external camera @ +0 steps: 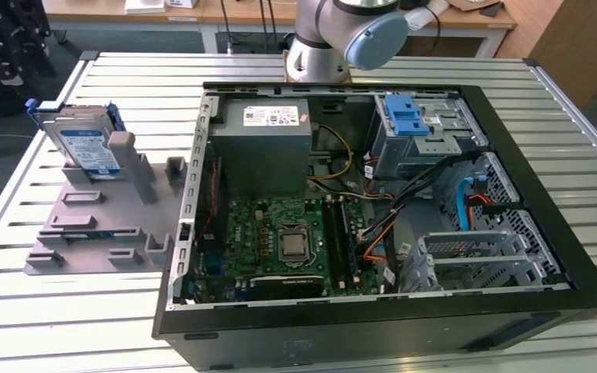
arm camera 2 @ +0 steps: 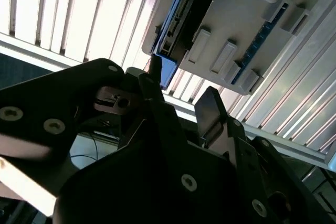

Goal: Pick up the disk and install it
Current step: 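Pick up the disk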

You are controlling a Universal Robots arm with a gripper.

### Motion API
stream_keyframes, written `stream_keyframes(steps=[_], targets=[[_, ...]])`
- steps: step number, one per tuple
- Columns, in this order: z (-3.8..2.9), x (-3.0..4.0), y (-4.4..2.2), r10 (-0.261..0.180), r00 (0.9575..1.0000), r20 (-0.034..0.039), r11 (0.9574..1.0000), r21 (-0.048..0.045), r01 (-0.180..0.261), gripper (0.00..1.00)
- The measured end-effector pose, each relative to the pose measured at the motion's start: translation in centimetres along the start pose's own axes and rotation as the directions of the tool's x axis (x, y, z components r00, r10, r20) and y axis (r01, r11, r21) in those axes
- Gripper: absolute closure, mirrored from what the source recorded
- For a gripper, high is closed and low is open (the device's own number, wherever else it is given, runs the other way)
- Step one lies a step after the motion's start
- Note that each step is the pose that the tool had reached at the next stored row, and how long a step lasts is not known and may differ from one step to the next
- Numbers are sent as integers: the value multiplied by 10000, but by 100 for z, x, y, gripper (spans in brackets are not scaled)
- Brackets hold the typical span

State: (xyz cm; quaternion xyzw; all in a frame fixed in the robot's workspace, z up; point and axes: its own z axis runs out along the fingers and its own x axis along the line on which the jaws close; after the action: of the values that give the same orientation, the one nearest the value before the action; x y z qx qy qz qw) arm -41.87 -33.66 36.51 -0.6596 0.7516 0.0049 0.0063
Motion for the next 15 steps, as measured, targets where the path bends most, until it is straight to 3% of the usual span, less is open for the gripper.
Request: stream_keyframes(steps=[1, 15], targets=[[19, 0, 0, 10, 10000, -2, 10000, -3, -10, 47], [224, -7, 55, 11, 10000, -3, 10000, -3, -11, 47]])
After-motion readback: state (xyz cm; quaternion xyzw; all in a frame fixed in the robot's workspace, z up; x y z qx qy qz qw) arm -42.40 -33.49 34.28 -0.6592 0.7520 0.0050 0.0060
